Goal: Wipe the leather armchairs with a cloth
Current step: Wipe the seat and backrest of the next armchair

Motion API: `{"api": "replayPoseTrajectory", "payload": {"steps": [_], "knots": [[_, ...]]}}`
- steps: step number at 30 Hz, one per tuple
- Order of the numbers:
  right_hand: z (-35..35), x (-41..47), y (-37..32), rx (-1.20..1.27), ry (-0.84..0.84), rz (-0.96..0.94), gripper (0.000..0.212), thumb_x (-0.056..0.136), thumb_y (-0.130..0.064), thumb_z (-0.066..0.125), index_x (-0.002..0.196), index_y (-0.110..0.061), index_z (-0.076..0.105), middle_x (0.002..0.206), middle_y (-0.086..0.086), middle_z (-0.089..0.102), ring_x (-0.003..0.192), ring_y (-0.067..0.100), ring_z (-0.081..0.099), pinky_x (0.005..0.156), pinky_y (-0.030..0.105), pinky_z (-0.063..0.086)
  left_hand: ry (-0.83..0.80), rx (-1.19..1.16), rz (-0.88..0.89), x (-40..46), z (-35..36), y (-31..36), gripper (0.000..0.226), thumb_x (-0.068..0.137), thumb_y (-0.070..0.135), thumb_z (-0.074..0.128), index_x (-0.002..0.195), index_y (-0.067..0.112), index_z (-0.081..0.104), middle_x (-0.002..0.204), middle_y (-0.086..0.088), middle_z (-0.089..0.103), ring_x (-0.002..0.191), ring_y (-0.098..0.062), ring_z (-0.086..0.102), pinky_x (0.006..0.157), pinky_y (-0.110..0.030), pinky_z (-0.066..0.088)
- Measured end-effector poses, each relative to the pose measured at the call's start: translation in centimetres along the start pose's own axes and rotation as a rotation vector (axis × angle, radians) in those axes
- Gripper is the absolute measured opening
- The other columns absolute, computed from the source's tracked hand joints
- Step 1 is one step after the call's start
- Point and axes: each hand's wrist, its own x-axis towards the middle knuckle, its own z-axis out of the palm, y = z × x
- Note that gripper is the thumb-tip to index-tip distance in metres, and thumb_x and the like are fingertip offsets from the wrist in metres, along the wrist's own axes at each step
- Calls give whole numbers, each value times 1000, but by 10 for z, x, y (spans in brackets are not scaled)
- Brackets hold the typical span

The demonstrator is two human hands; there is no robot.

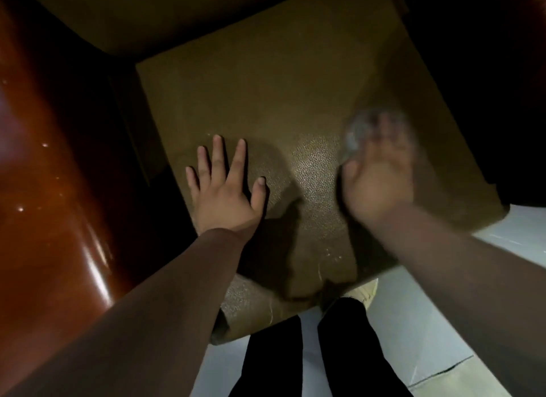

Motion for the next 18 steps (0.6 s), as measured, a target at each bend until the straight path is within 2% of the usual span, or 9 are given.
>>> {"api": "replayPoseTrajectory", "payload": {"steps": [3,5,7,10,12,13,15,17,18], "knots": [[17,-53,12,-70,-89,-746,62,98,-37,46,156,-16,42,170,13,23,158,40,15,126,58,19,12,-15,-26,-3,4,-1,74,101,60,34,168,38,13,178,-2,0,163,-30,-5,130,-56,-1],[15,-55,59,-110,-96,-870,60,103,-39,43,159,-19,36,172,10,19,160,34,11,127,56,18,-62,-17,-50,-12,3,4,75,102,62,34,168,39,5,177,1,-9,162,-27,-12,131,-54,-5],[10,-40,107,-88,-38,-616,64,102,-40,40,161,-17,32,171,13,21,158,36,16,126,56,21,-86,-48,-104,-19,2,17,75,103,62,35,168,41,2,177,5,-13,162,-25,-16,131,-54,-5],[-4,-20,128,101,24,47,70,99,-39,28,163,-10,26,171,16,16,158,38,14,128,54,17,-49,-136,-264,-19,4,49,74,103,63,35,167,42,4,176,7,-13,161,-28,-17,128,-60,-8],[-3,-29,102,92,30,222,72,98,-39,24,163,-7,23,172,18,14,158,40,11,128,56,14,-37,-87,-303,-26,15,72,77,101,66,31,167,42,0,176,6,-15,161,-32,-18,127,-64,-9],[3,-41,88,83,42,119,71,99,-37,27,163,-7,25,171,19,16,158,42,10,127,60,15,-16,-53,-288,-30,23,80,79,99,68,29,167,41,-1,176,6,-15,161,-34,-18,126,-65,-9],[14,-73,69,117,11,-324,63,100,-33,40,160,-12,37,169,16,25,158,41,12,125,62,19,39,-34,-254,-34,31,83,80,98,68,28,167,40,0,177,5,-11,161,-35,-16,126,-66,-7],[19,-85,85,57,-13,-716,57,101,-33,48,155,-16,47,168,10,30,159,35,15,129,53,13,89,-31,-244,-31,35,83,79,98,66,30,168,39,5,177,4,-6,162,-36,-12,126,-67,-5],[19,-78,104,2,-2,-784,57,100,-36,47,154,-17,48,169,9,30,159,33,16,130,50,11,104,-28,-244,-30,36,83,79,98,65,31,168,38,7,178,3,-4,162,-37,-10,126,-67,-4]]}}
